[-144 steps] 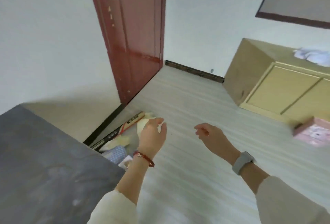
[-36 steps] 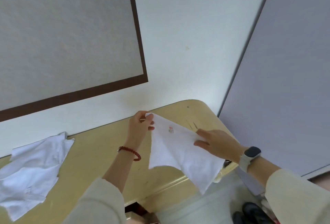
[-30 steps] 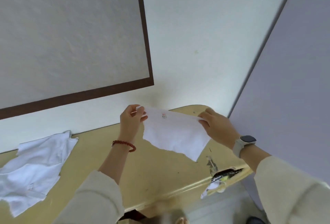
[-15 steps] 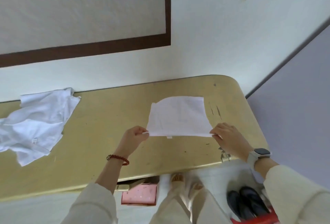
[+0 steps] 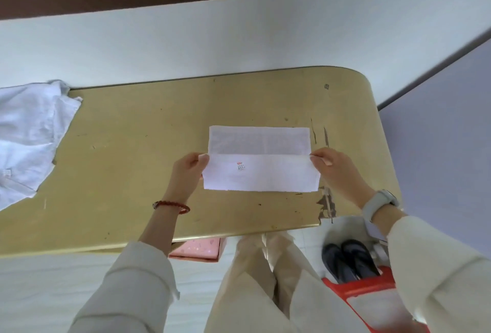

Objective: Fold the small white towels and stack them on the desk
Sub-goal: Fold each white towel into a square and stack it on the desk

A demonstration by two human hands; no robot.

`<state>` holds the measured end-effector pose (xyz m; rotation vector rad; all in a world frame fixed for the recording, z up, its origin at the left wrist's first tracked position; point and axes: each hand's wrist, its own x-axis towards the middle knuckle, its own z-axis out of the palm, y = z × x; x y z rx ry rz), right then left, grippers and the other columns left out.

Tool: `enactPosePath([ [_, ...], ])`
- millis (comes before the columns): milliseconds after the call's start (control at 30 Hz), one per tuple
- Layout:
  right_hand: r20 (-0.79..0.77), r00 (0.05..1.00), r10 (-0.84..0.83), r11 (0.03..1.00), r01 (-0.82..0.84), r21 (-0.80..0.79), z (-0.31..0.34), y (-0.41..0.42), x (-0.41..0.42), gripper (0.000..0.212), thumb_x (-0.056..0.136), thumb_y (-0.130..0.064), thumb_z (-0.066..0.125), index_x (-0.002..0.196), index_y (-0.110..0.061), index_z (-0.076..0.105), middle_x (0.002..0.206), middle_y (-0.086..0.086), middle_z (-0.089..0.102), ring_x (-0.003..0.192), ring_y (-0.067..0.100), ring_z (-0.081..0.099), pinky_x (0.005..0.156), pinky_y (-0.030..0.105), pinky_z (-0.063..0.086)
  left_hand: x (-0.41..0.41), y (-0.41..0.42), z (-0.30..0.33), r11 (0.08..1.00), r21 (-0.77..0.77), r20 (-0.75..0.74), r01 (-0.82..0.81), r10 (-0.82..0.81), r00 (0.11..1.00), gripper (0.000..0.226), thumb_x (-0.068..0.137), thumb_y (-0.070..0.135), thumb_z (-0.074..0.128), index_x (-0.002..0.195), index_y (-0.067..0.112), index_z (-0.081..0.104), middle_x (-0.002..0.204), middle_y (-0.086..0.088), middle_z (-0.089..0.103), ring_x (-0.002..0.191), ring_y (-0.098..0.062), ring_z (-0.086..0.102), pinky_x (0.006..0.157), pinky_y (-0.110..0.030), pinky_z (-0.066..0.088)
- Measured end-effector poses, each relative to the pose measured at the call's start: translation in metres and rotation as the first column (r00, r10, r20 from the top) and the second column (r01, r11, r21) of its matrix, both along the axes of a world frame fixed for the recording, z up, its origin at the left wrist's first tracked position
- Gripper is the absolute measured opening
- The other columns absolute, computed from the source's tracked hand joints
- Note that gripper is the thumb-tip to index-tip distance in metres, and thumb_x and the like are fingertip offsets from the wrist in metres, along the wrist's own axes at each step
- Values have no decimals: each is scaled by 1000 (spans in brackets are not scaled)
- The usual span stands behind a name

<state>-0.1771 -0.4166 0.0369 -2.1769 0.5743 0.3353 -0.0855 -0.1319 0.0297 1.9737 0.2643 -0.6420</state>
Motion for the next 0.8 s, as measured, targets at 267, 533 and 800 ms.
enactPosePath([
  [267,131,961,-242,970,242,20,-30,-2,49,14,92,-13,47,97,-7,59,67,-9,47,60,4,40,53,12,30,45,-37,-30,986,150,219,-73,39,975,19,94,19,45,87,7,57,69,2,46,63,-12,39,58,-23,32],
  [533,200,949,-246,950,276,-144,-59,5,60,17,91,-11,46,99,-9,60,78,-3,56,73,18,52,65,28,39,54,-45,-54,945,313,328,-91,-18,945,24,93,18,45,74,3,51,58,5,40,53,-8,34,47,-14,28],
  [800,266,955,-135,935,211,-285,-67,1,62,13,89,-9,47,93,-5,59,71,0,53,62,19,47,59,28,34,44,-47,-55,939,294,322,-179,79,943,16,92,20,47,81,10,53,60,7,46,54,-6,41,49,-7,34],
])
